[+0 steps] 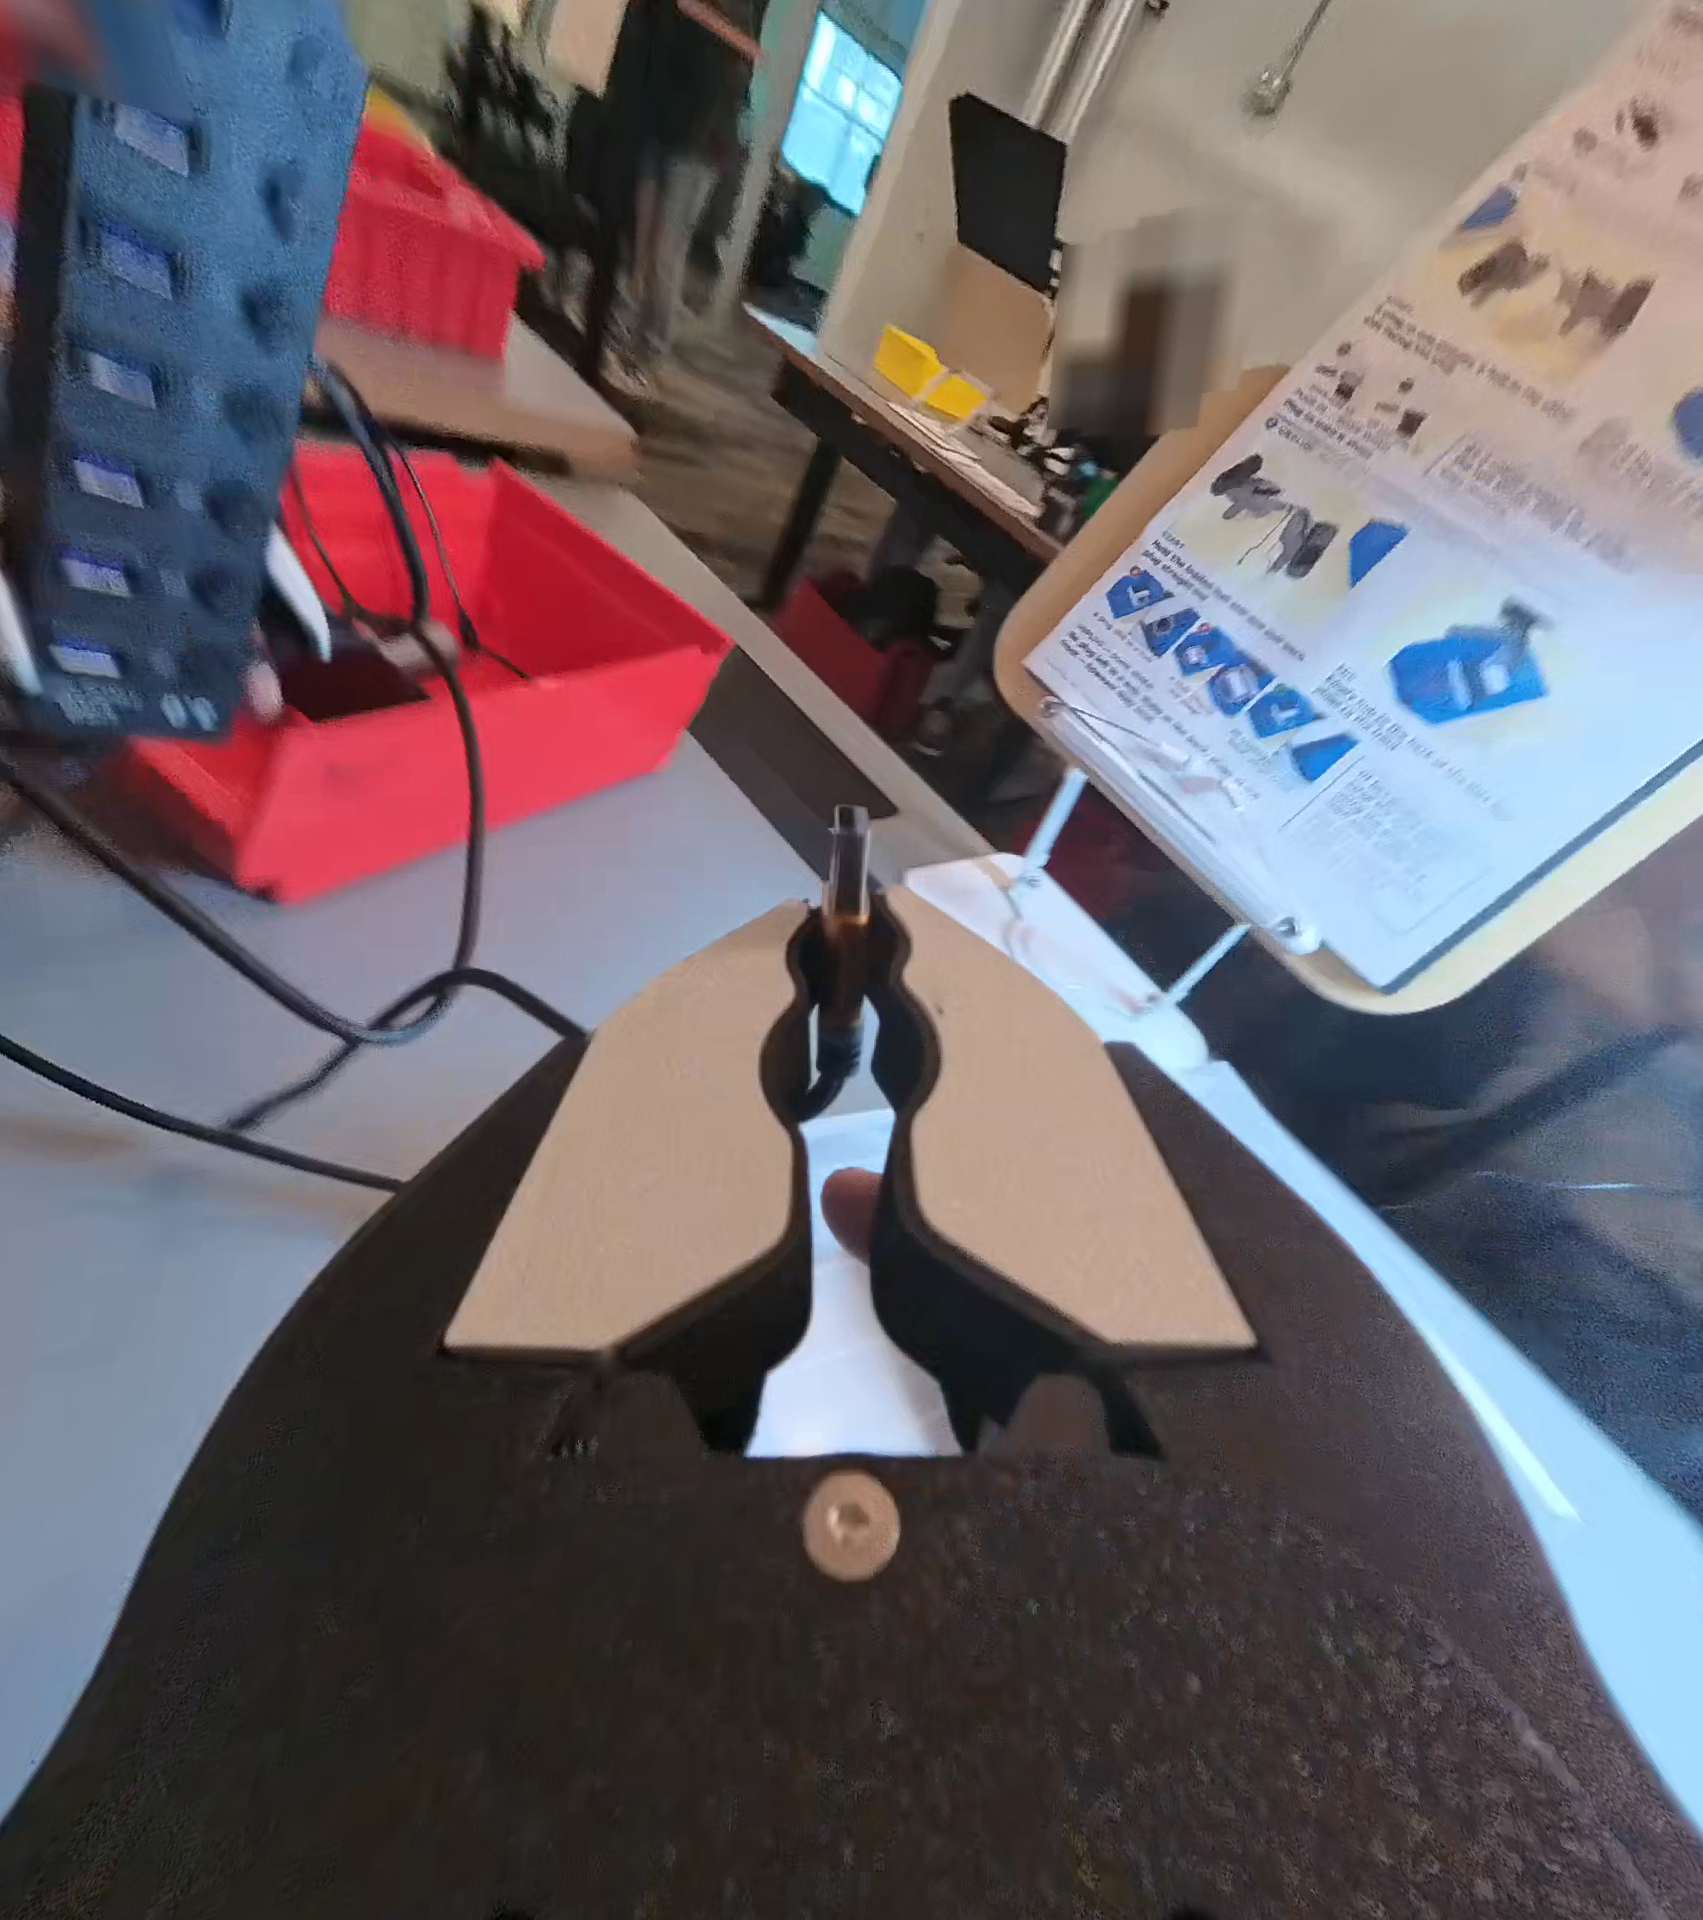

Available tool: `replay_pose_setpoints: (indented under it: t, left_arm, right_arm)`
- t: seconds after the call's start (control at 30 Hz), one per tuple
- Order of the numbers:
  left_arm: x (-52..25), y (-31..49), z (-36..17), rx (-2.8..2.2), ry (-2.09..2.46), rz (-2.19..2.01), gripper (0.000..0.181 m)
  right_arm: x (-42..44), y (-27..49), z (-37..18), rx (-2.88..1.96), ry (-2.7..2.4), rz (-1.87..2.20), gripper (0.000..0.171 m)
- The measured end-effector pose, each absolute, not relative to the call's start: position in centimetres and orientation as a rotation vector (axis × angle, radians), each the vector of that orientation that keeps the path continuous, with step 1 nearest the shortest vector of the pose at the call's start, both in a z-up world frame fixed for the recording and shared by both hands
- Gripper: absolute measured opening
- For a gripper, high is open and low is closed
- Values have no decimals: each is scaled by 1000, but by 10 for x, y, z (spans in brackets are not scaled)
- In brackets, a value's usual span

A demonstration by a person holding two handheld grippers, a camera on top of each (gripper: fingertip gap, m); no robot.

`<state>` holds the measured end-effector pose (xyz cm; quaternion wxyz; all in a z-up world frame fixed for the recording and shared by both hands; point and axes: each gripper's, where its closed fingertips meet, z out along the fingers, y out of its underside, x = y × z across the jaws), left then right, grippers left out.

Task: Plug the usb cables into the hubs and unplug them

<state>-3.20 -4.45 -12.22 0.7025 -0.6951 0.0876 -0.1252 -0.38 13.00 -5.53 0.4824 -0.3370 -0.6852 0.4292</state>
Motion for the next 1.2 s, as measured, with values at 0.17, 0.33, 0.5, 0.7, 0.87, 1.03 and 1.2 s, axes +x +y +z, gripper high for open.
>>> replay_pose_setpoints:
  t: [0.17,0.33,0.5,0.7,0.87,1.03,1.2]
  left_arm:
    - [-18,-47,-122,-1514,272,-355,60]
    - [-12,-45,-127,-1538,297,-375,60]
    - [-22,-40,-140,-1606,257,-362,60]
    - [-18,-36,-148,-1631,262,-388,60]
    - [-20,-35,-154,-1655,252,-394,60]
    - [-19,-32,-158,-1668,246,-399,60]
    - [-16,-32,-153,-1646,248,-394,60]
  right_arm:
    - [2,155,-31,-993,-1718,1346,7]
    - [6,177,-10,-1031,-1707,1448,7]
    - [6,208,39,-1042,-1654,1472,7]
    - [-14,236,60,-1074,-1698,1227,7]
    - [-20,261,93,-1101,-1546,1331,6]
    - [-22,267,104,-1097,-1565,1244,7]
    - [-33,269,58,-1161,-1633,1177,7]
